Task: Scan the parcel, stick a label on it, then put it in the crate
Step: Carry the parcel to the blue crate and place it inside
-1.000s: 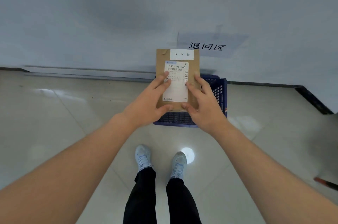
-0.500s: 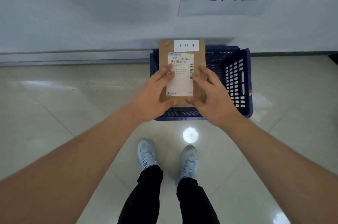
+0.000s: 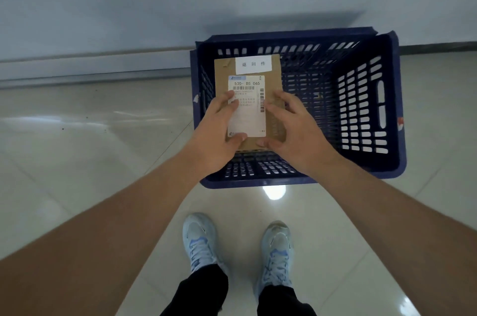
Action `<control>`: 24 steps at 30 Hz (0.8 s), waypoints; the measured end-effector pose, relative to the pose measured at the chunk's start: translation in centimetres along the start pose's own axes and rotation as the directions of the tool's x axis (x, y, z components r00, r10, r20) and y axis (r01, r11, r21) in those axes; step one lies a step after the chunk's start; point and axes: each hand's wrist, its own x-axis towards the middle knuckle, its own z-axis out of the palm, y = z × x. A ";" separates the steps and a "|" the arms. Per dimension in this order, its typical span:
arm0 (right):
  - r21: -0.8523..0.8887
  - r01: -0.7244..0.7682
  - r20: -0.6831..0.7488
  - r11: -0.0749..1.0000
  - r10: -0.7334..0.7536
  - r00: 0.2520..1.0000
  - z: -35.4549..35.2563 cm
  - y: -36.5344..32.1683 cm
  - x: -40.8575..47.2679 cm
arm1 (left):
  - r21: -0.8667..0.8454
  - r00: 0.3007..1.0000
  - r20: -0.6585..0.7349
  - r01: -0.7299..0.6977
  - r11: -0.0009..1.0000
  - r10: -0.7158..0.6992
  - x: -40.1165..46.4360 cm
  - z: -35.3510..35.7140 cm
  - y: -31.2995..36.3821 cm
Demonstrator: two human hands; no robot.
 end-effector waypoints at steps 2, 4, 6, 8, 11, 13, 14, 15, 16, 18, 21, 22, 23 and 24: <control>0.021 0.004 -0.009 1.000 -0.004 1.000 1.2 1.6 1.0 | -0.003 1.000 -0.007 0.007 1.000 -0.007 1.1 1.8 -1.4; 0.015 0.030 -0.015 0.999 -0.029 0.999 2.2 3.2 2.0 | 0.003 1.000 -0.008 0.010 1.000 -0.010 2.1 3.2 -2.7; -0.002 0.056 -0.016 0.998 -0.056 0.998 3.1 4.6 2.9 | 0.011 0.999 -0.023 0.024 1.000 -0.024 3.1 4.5 -3.8; -0.007 0.068 -0.009 0.998 -0.068 0.998 4.1 5.7 3.8 | 0.023 0.998 -0.048 0.050 0.998 -0.049 4.0 5.6 -4.7; -0.006 0.065 -0.002 0.998 -0.065 0.998 5.5 6.9 4.8 | 0.042 0.994 -0.071 0.081 0.996 -0.078 5.2 7.1 -5.8; 0.002 0.049 0.008 0.999 -0.049 0.999 6.3 7.5 5.5 | 0.062 0.993 -0.075 0.097 0.993 -0.092 6.0 8.0 -6.1; -0.001 0.041 0.013 0.999 -0.041 0.999 6.5 7.9 5.8 | 0.069 0.993 -0.072 0.101 0.993 -0.096 6.3 8.4 -6.3; -0.007 0.032 0.015 0.999 -0.032 0.999 6.8 8.2 6.0 | 0.075 0.993 -0.067 0.103 0.992 -0.098 6.7 8.8 -6.4; -0.012 0.023 0.014 1.000 -0.023 1.000 7.1 8.6 6.2 | 0.084 0.993 -0.060 0.103 0.991 -0.098 7.0 9.1 -6.5; -0.019 0.005 0.005 1.000 -0.004 1.000 7.7 9.4 6.6 | 0.104 0.994 -0.045 0.100 0.990 -0.096 7.5 9.8 -6.9; -0.025 -0.024 0.012 0.999 0.024 1.000 8.8 10.1 6.9 | 0.148 0.995 -0.027 0.104 0.984 -0.101 7.9 10.5 -7.5; -0.027 -0.031 0.017 0.999 0.031 0.999 9.2 10.3 7.0 | 0.158 0.994 -0.018 0.107 0.982 -0.105 8.0 10.8 -7.8; -0.026 -0.036 0.023 0.999 0.037 0.999 9.5 10.5 7.1 | 0.166 0.994 -0.010 0.111 0.980 -0.111 8.1 10.9 -8.0; -0.027 -0.040 0.026 0.999 0.040 0.999 9.9 10.7 7.2 | 0.176 0.993 -0.004 0.116 0.977 -0.117 8.1 11.1 -8.2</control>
